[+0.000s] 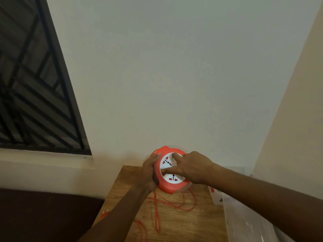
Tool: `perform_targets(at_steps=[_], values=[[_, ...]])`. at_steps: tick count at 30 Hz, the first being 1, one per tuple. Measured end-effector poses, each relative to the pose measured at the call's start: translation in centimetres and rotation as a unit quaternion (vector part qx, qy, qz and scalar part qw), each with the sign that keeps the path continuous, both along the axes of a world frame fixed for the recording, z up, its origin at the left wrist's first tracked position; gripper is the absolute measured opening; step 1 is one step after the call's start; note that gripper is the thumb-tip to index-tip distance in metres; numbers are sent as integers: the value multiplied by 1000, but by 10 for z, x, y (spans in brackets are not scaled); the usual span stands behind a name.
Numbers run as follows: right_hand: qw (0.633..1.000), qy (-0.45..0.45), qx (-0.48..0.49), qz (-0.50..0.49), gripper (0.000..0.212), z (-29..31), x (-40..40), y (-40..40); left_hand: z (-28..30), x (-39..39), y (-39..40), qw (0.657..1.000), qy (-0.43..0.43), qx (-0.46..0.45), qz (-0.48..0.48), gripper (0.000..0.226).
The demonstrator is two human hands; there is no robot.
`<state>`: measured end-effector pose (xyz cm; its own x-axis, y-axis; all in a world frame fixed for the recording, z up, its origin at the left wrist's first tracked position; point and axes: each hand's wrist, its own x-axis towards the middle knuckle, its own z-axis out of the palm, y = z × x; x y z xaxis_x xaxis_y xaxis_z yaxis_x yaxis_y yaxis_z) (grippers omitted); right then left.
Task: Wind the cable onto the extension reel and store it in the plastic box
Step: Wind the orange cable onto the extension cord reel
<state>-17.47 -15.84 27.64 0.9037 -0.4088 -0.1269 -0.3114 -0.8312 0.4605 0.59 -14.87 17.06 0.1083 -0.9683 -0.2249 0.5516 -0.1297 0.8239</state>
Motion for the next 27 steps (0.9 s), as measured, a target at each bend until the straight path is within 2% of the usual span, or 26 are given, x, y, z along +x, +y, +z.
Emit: perform_targets(at_steps=[7,10,14,16,18,19,20,21,22,23,24,25,26,27], values=[[998,56,-39,13,73,0,8,-6,2,-2,4,1000,-8,-9,-16,39],[998,38,-49,30,65,-5,14,-6,1,-2,7,1000,5,-7,-16,38],[998,28,-47,37,67,-10,19,-8,-1,0,7,1000,-10,-9,2,43],[998,-14,-54,5,69,-14,19,-3,-1,2,7,999,-29,-18,16,47],[986,-134,0,-101,70,-22,19,-1,2,0,6,998,-24,-32,44,59],[960,-216,48,-171,71,-27,21,3,5,-2,7,997,-20,-40,56,62],[912,-307,115,-246,71,-34,25,8,7,-5,7,996,-24,-41,71,56],[836,-404,201,-311,70,-41,31,10,11,-9,8,995,-35,-39,85,44],[742,-489,286,-360,68,-46,38,12,13,-12,11,994,-43,-44,87,33],[646,-547,358,-394,65,-52,44,14,12,-13,11,994,-49,-48,83,27],[569,-578,414,-413,63,-56,48,16,8,-11,11,994,-64,-44,80,25],[523,-586,455,-420,62,-61,49,19,5,-10,12,992,-80,-41,84,23],[505,-582,483,-415,63,-63,49,24,3,-9,14,992,-81,-32,91,22],[517,-569,493,-407,67,-64,47,31,1,-9,17,993,-75,-23,93,22]])
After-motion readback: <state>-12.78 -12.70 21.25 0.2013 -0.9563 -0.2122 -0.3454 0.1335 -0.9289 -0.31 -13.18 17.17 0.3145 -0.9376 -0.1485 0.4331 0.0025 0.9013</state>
